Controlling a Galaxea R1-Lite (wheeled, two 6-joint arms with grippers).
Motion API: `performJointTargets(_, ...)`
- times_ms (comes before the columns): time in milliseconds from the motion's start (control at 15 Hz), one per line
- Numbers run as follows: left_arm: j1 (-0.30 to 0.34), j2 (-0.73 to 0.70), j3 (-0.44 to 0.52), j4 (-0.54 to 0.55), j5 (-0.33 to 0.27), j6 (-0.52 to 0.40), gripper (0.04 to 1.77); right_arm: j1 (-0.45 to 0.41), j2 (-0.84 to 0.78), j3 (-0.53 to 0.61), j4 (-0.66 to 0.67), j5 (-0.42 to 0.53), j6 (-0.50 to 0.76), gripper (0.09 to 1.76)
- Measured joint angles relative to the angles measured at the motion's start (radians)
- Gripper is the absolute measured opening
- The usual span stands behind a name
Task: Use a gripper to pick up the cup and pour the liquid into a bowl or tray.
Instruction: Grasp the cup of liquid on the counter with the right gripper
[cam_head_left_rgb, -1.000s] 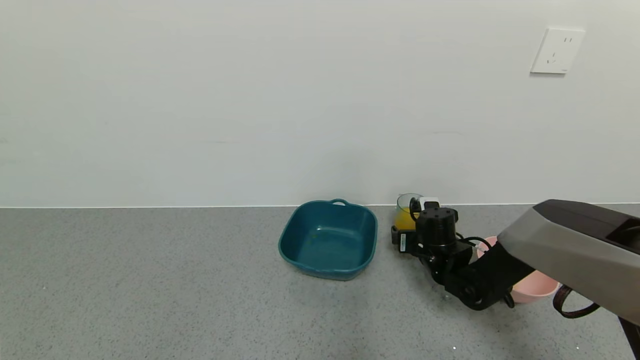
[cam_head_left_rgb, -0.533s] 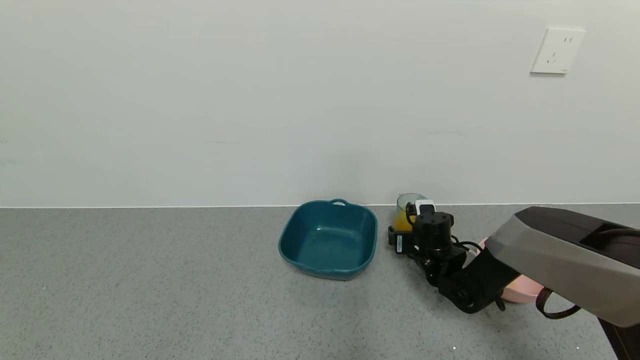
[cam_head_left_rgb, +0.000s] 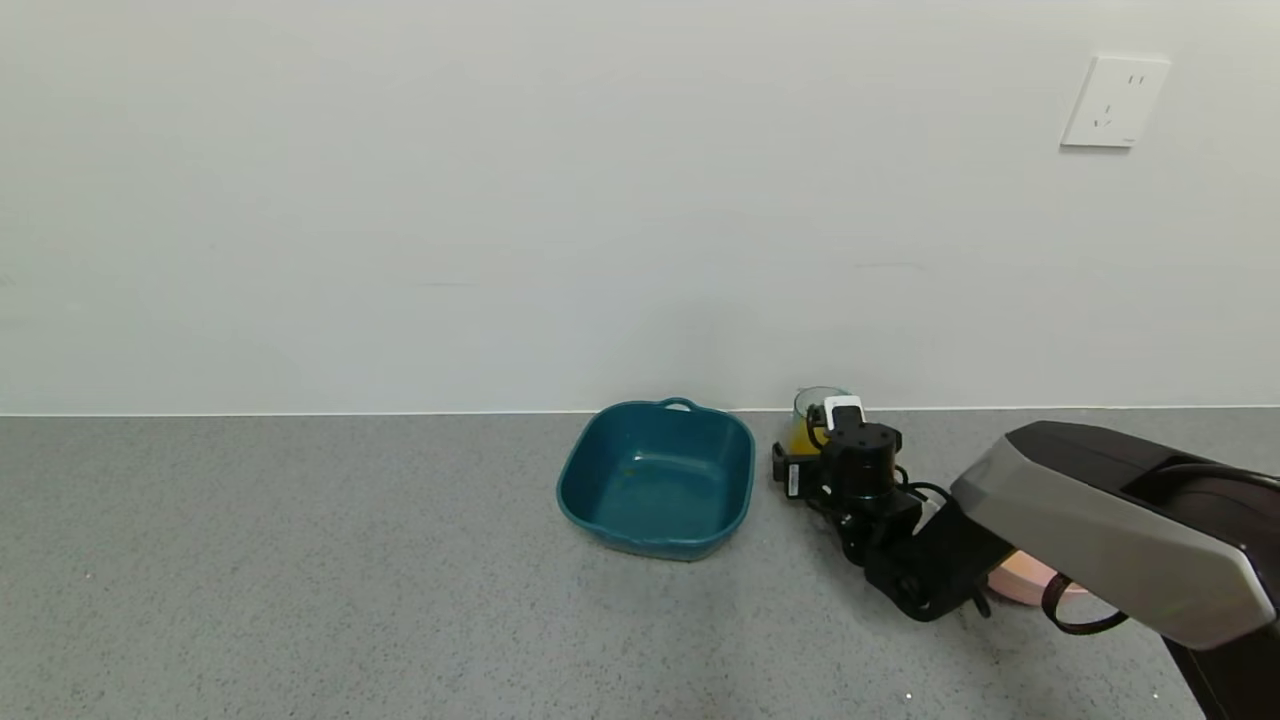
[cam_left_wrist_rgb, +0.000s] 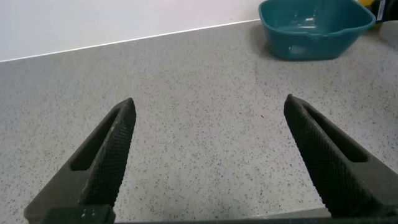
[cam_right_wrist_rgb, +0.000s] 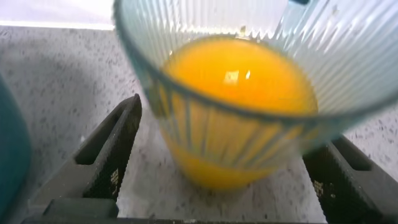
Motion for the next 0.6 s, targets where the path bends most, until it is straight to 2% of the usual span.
performJointTargets(600,0.0,0.0,0.0,0.0,0.0,0.0,1.72,-0.016,0.048,-0.07,-0.015,0.001,-0.014,1.71)
